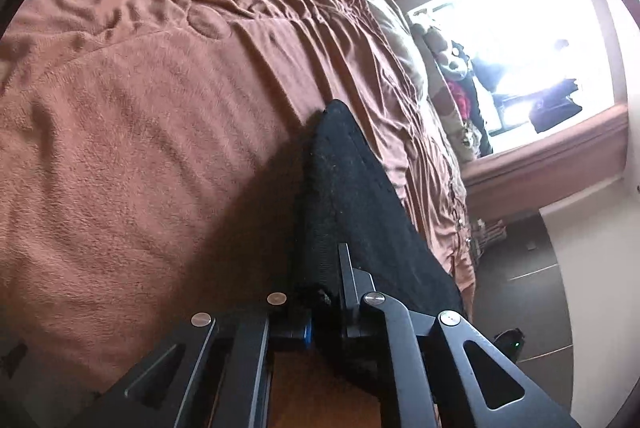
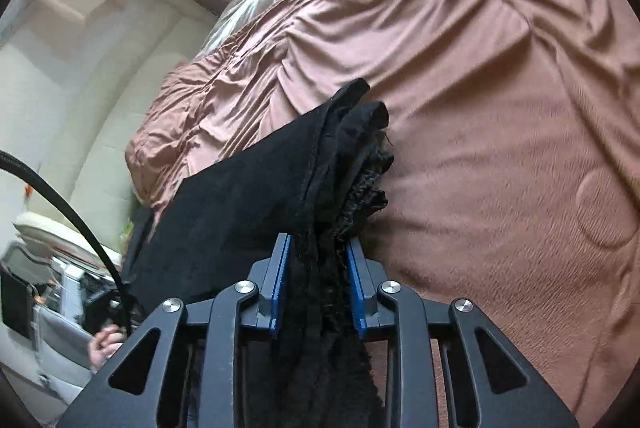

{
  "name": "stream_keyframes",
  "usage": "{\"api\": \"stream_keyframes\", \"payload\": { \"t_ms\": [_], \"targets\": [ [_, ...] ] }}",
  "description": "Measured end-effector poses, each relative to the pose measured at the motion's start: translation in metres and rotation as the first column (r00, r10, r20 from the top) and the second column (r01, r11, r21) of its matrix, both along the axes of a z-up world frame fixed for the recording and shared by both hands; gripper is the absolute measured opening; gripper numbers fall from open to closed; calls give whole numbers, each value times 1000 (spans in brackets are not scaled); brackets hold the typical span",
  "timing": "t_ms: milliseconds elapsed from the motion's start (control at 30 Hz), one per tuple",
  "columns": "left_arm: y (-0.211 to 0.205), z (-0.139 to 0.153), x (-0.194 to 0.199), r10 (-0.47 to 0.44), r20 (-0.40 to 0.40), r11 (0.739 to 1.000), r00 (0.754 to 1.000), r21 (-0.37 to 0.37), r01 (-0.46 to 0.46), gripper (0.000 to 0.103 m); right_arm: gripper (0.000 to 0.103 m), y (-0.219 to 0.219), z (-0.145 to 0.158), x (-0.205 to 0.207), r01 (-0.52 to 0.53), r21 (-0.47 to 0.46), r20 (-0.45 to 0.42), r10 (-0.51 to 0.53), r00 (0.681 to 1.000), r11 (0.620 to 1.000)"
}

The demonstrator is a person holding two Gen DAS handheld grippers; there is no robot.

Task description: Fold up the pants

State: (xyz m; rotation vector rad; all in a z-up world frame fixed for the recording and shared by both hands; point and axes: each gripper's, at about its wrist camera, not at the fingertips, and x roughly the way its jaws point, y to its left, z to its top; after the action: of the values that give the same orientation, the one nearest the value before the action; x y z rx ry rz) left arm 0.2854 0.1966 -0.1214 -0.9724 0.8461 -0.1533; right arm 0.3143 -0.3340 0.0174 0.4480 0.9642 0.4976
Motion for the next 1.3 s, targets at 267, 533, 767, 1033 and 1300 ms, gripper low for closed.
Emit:
{"api": "stream_keyframes", "payload": {
  "t_ms": [267, 533, 767, 1033, 1300],
  "targets": [
    [-5, -14, 1, -12, -106, 999, 994, 46, 17, 24, 59, -17, 3, -36, 72, 63, -57, -68, 996, 995],
    [-6, -16, -16, 1, -99, 998, 995, 58, 5, 65, 59, -30, -7, -66, 55, 121, -144, -37, 989, 991],
    [-22, -9, -20, -27, -83, 995, 996, 95, 35, 76, 59, -26, -22, -62, 69, 143, -213, -37, 976, 987],
    [-41, -5, -21, -49, -64, 994, 997, 95, 55, 83, 59, -28, -39, -64, 99, 241, -251, -37, 967, 966],
    [-53, -11, -23, -38, -53, 993, 998, 111, 44, 83, 57, -26, -57, -48, 117, 401, -230, -24, 973, 909]
  ]
}}
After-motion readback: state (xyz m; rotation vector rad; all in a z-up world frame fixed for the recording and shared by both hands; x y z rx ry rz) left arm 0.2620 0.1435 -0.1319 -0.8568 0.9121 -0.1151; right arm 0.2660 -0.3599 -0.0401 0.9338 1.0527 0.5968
